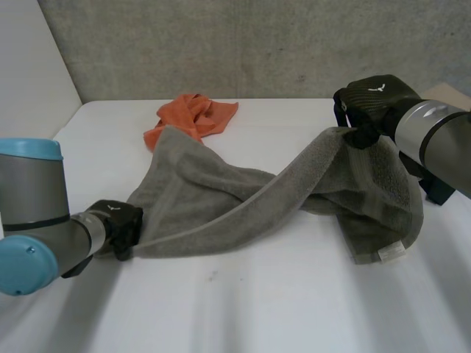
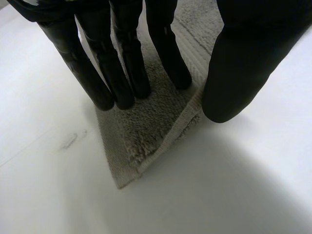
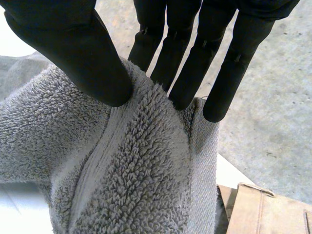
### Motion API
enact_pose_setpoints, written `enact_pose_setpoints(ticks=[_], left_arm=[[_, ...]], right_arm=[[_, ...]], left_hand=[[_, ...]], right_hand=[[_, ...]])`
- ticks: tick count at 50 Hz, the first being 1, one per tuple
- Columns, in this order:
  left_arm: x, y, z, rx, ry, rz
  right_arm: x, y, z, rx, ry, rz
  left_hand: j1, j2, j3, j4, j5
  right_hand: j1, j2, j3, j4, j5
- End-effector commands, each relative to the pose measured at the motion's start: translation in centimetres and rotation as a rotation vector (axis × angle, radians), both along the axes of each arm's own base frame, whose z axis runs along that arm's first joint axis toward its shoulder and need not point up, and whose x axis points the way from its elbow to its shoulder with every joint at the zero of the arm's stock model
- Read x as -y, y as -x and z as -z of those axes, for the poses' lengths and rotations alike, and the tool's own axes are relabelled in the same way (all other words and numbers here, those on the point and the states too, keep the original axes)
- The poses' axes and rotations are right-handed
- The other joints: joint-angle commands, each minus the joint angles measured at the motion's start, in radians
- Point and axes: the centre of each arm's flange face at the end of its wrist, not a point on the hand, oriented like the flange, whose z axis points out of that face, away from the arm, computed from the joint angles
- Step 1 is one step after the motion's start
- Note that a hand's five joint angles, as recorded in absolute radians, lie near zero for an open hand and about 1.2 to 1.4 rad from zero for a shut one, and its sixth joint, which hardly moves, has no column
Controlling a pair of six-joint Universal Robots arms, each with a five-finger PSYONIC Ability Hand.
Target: Fold the laundry.
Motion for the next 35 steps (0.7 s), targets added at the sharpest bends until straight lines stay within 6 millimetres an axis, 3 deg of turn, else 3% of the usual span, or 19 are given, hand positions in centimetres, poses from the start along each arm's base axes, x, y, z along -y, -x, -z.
enact_pose_setpoints(ticks=[1, 3, 5, 9, 12, 13, 16, 17, 21, 23, 27, 30, 33, 35], left_arm=[[-0.1, 0.8, 0.9, 0.026, 0.013, 0.004], [-0.2, 0.9, 0.7, 0.030, 0.020, 0.005], [0.1, 0.8, 0.2, 0.032, 0.040, -0.006], [0.6, 0.0, -2.6, 0.015, 0.124, -0.059], [0.6, -1.0, -7.2, -0.032, 0.246, -0.107], [0.5, -1.6, -9.7, -0.061, 0.316, -0.128], [0.0, -2.6, -13.3, -0.099, 0.411, -0.154], [-0.5, -3.1, -15.4, -0.122, 0.470, -0.157], [-2.6, -3.2, -19.2, -0.168, 0.553, -0.088], [-3.5, -2.9, -19.6, -0.169, 0.535, -0.047], [-4.4, -2.4, -17.9, -0.096, 0.397, 0.047], [-3.6, -2.1, -15.7, -0.006, 0.303, 0.081], [-1.2, -1.7, -11.8, 0.101, 0.204, 0.074], [-0.2, -1.4, -10.5, 0.130, 0.176, 0.064]], right_arm=[[0.0, 0.7, -0.9, 0.030, 0.009, 0.022], [0.0, 0.8, -1.1, 0.033, 0.014, 0.026], [0.1, 1.1, -1.3, 0.034, 0.019, 0.032], [-0.1, 1.7, -2.0, 0.026, 0.024, 0.044], [-0.3, 2.6, -2.8, -0.020, 0.031, 0.044], [-0.7, 3.1, -3.2, -0.070, 0.032, 0.034], [-1.3, 4.1, -3.4, -0.174, 0.021, 0.016], [-1.9, 4.7, -3.3, -0.254, 0.001, -0.004], [-3.8, 6.1, -2.5, -0.465, -0.092, -0.077], [-4.4, 6.5, -2.0, -0.534, -0.134, -0.112], [-5.7, 7.1, 0.0, -0.660, -0.241, -0.217], [-5.3, 6.9, 2.7, -0.721, -0.304, -0.274], [-4.3, 6.7, 6.0, -0.784, -0.373, -0.304], [-3.6, 6.6, 6.9, -0.805, -0.372, -0.297]], left_hand=[[0.320, 0.332, 0.334, 0.340, 0.341], [0.528, 0.540, 0.541, 0.547, 0.548], [0.529, 0.541, 0.543, 0.548, 0.549], [0.529, 0.541, 0.543, 0.548, 0.549], [0.529, 0.541, 0.543, 0.548, 0.549], [0.529, 0.541, 0.543, 0.548, 0.549], [0.529, 0.541, 0.543, 0.548, 0.549], [0.529, 0.541, 0.543, 0.548, 0.549], [0.529, 0.541, 0.543, 0.548, 0.549], [0.529, 0.541, 0.543, 0.548, 0.549], [0.529, 0.541, 0.543, 0.548, 0.549], [0.529, 0.541, 0.543, 0.548, 0.549], [0.529, 0.541, 0.543, 0.548, 0.549], [0.529, 0.541, 0.543, 0.548, 0.549]], right_hand=[[0.291, 0.222, 0.212, 0.200, 0.222], [0.291, 0.222, 0.212, 0.200, 0.222], [0.291, 0.222, 0.212, 0.200, 0.222], [0.291, 0.222, 0.212, 0.200, 0.222], [0.291, 0.222, 0.212, 0.200, 0.222], [0.291, 0.222, 0.212, 0.200, 0.222], [0.291, 0.222, 0.212, 0.200, 0.222], [0.291, 0.222, 0.212, 0.200, 0.222], [0.291, 0.222, 0.212, 0.200, 0.222], [0.291, 0.222, 0.212, 0.200, 0.222], [0.291, 0.222, 0.212, 0.200, 0.222], [0.291, 0.222, 0.212, 0.200, 0.222], [0.291, 0.222, 0.212, 0.200, 0.222], [0.291, 0.222, 0.212, 0.200, 0.222]])
